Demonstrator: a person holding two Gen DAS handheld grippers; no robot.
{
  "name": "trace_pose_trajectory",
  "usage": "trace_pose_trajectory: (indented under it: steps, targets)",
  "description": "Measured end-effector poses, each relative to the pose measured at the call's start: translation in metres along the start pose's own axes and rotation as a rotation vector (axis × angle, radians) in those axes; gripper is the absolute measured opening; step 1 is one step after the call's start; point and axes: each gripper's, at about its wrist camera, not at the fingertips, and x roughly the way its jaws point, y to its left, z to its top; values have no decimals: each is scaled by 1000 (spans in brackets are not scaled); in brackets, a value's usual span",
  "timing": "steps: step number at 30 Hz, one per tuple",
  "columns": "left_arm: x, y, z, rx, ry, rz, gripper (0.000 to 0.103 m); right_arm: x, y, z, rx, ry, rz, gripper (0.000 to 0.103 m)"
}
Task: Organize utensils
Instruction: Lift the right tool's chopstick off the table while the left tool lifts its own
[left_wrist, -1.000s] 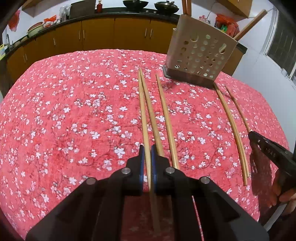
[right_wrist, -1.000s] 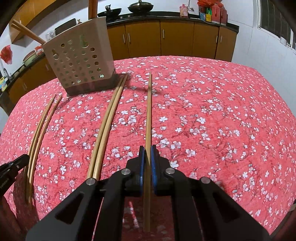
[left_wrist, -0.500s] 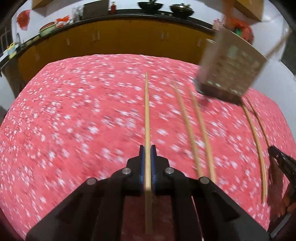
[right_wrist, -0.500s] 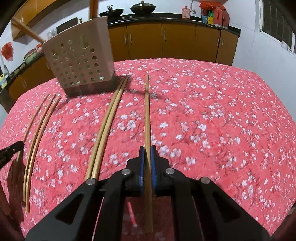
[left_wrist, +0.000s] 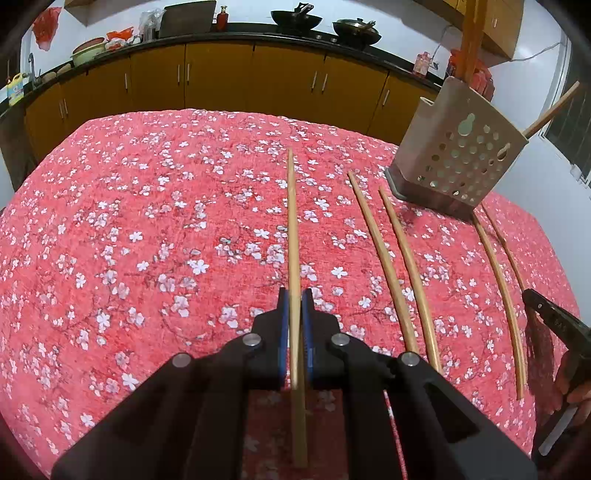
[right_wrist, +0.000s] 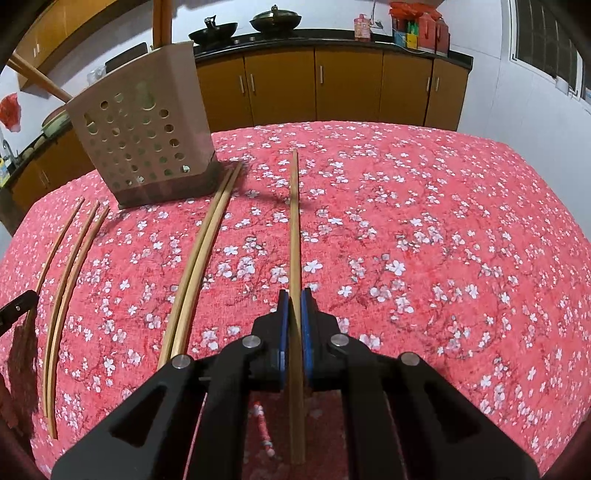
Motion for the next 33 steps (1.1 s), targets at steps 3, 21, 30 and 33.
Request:
trace_pose_trajectory:
  steps: [3, 21, 30, 33]
  targets:
    - [0, 2, 1, 2, 1, 2, 10, -1, 1, -1, -1, 0, -2, 8]
    - [-9, -7, -9, 51, 9, 37, 10, -15, 3, -15, -36, 4, 1, 8]
    - [-11, -14, -11, 83, 16, 72, 8, -17, -1, -15, -29, 6, 13, 8]
    - [-12, -12, -9, 89, 39, 69, 8, -28, -4, -12, -17, -23, 25, 7]
